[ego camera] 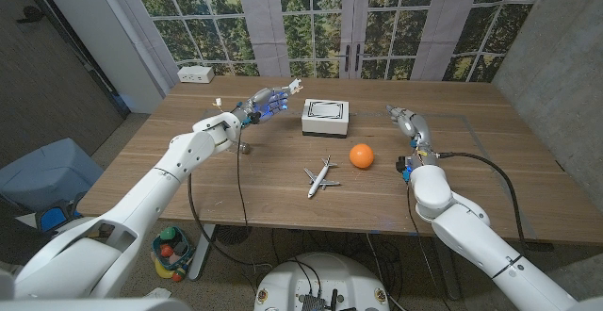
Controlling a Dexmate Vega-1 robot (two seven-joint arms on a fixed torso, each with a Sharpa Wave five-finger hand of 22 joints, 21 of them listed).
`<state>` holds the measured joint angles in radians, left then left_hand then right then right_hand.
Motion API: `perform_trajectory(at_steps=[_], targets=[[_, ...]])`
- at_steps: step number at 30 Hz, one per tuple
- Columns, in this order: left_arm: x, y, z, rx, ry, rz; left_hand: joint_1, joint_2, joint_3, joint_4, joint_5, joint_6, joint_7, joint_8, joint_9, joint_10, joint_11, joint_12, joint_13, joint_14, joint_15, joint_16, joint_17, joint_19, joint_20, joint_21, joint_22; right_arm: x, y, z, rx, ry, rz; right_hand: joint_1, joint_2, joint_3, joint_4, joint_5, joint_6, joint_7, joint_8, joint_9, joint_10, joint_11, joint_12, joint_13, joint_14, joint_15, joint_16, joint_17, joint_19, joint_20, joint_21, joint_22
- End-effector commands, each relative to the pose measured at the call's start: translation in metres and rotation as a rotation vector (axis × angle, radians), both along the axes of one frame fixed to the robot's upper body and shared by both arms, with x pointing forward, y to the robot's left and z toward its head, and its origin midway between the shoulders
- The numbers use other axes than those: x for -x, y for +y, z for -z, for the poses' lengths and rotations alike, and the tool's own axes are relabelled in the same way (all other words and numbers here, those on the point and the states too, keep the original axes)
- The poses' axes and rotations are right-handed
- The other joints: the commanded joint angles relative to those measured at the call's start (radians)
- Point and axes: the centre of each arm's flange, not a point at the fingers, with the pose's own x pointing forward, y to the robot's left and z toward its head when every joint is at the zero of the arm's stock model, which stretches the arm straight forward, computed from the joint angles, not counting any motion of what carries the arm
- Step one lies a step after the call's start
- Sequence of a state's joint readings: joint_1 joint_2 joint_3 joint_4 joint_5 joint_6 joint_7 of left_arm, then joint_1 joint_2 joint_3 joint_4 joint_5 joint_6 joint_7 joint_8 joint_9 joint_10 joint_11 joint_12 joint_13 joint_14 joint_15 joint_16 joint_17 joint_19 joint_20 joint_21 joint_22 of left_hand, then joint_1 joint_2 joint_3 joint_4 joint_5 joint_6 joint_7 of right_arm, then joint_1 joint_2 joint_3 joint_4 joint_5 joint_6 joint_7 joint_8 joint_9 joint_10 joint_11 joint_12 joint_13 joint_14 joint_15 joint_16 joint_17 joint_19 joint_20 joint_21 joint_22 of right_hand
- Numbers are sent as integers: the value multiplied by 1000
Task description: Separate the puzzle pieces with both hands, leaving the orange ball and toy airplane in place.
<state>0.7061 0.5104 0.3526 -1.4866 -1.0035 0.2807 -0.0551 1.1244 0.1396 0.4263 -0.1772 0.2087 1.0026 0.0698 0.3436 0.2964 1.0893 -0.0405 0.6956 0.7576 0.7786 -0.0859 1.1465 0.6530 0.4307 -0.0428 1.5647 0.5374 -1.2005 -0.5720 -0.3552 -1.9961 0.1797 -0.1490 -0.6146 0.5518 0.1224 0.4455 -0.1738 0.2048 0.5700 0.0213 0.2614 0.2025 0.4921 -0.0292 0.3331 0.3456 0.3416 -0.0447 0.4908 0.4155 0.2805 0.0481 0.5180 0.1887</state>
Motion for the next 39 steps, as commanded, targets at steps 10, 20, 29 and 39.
perform_trajectory(at_steps=[10,20,29,39], targets=[[-5,-7,-5,-11,-74,59,14,0,-5,-1,9,42,26,4,185,-2,0,-5,5,-9,-86,9,1,-3,-41,6,-1,7,35,-23,104,35,26,36,-10,-20,3,-2,57,5,24,10,54,2,39,41,14,-30,48,51,25,5,15,2],[-8,-11,-6,-18,-87,77,14,0,-4,0,11,44,26,-2,188,-1,0,-7,4,-11,-87,10,5,-3,-42,7,-4,8,53,-35,144,74,24,50,-18,-32,4,-3,86,7,39,19,91,12,64,68,24,-34,72,78,34,1,19,3],[-6,-15,-8,-35,-116,70,12,-2,-5,0,12,46,25,-7,189,0,0,-8,3,-10,-86,6,1,-6,-41,7,-5,12,62,-42,162,117,41,60,-24,-42,4,-5,96,10,47,26,103,14,77,87,26,-36,88,99,37,-1,22,3],[-4,-21,-7,-51,-127,79,12,-1,-5,1,13,48,25,-12,192,-2,1,-10,6,-10,-86,7,2,-7,-42,7,-7,16,71,-47,205,159,27,69,-30,-50,4,-7,96,15,49,30,98,16,82,104,22,-31,98,115,37,0,23,4]])
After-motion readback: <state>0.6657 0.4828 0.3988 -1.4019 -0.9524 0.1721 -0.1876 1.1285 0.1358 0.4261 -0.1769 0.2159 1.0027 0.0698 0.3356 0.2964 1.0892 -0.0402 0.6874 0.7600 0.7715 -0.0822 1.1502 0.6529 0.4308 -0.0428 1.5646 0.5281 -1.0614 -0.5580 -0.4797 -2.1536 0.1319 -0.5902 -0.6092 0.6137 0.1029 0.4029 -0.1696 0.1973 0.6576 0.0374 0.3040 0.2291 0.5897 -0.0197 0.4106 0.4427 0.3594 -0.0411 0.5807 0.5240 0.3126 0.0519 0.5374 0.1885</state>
